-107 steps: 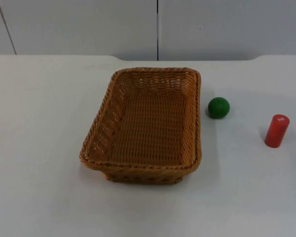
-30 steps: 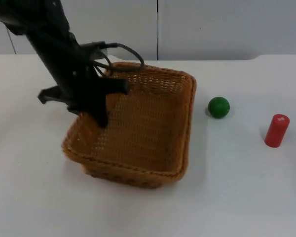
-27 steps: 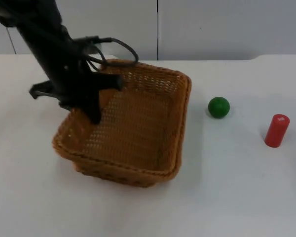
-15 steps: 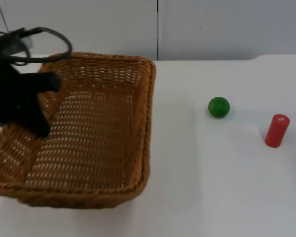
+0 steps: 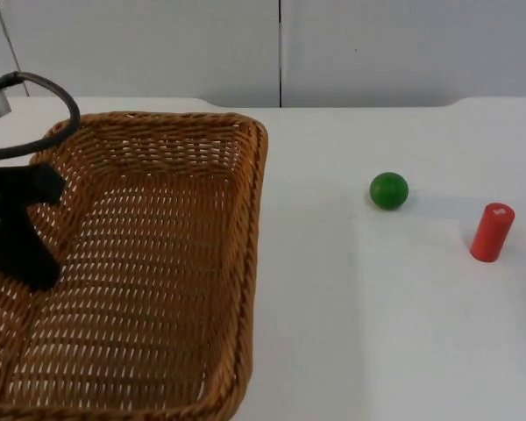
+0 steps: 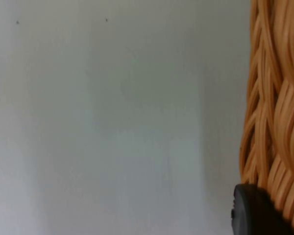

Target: Pick up the basket with the left hand and place the object to the left of the red cylinder into the basket with the right hand.

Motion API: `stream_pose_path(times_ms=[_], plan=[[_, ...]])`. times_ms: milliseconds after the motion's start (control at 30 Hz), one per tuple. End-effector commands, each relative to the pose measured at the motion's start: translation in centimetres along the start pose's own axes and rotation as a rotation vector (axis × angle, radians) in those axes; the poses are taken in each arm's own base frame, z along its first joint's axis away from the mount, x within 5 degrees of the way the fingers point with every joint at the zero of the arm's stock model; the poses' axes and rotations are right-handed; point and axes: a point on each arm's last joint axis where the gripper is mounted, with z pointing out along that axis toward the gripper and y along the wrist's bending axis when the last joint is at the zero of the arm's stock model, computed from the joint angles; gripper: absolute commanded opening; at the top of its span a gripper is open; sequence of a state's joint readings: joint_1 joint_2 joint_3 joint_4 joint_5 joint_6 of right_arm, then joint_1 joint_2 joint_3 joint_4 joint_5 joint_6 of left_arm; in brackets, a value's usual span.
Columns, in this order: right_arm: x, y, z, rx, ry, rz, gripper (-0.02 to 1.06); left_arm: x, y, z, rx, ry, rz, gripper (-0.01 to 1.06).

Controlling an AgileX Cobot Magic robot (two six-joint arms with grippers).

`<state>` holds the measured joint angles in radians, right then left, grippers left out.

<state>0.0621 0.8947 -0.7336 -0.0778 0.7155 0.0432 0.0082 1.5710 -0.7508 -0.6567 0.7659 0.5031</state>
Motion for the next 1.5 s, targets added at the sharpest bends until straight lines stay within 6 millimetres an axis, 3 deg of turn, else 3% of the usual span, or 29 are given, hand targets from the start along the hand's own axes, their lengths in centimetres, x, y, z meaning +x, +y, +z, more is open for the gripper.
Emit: stream_pose_path(times_ms=[0,267,467,600,633,800,833,1000,1067,1200,1233,1467], plan=[[-0.1,-0.1,-0.1,-0.001,-0.013,0.004,1.05,-0.1,-0.3,-0.4,0.023,-0.022,-0.011,0.0],[0.0,0.0,0.0,-0.004,0.014,-0.018,1.05,0.0,-0.3,-0.4,0.024,-0.017,-0.006,0.0],[-1.4,0.7,2.3,-0.077,0.122,-0.024,1.05,0.0,-0.3,-0.4,0.024,-0.017,-0.004,0.0],[-4.1,2.8,6.4,-0.14,0.195,-0.108,1.01,0.0,-0.3,-0.4,0.023,-0.019,-0.004,0.0],[-4.1,2.8,6.4,-0.14,0.195,-0.108,1.01,0.0,-0.3,-0.4,0.023,-0.019,-0.004,0.0],[-7.1,7.7,13.2,-0.22,0.278,-0.263,0.99,-0.1,-0.3,-0.4,0.02,-0.027,-0.006,0.0],[-7.1,7.7,13.2,-0.22,0.278,-0.263,0.99,-0.1,-0.3,-0.4,0.02,-0.027,-0.006,0.0],[-8.7,12.6,21.1,-0.219,0.343,-0.432,0.99,-0.2,-0.3,-0.4,0.017,-0.032,-0.006,0.0],[-8.7,12.9,21.6,-0.221,0.345,-0.436,0.99,-0.2,-0.3,-0.4,0.017,-0.032,-0.006,0.0],[-9.2,14.5,26.7,-0.223,0.361,-0.442,0.99,-0.2,-0.3,-0.4,0.017,-0.032,-0.006,0.0],[-9.2,14.5,26.7,-0.223,0.361,-0.442,0.99,-0.2,-0.3,-0.4,0.017,-0.032,-0.006,0.0],[-9.0,16.1,32.8,-0.225,0.323,-0.445,0.99,-0.2,-0.3,-0.4,0.019,-0.033,-0.008,0.0]])
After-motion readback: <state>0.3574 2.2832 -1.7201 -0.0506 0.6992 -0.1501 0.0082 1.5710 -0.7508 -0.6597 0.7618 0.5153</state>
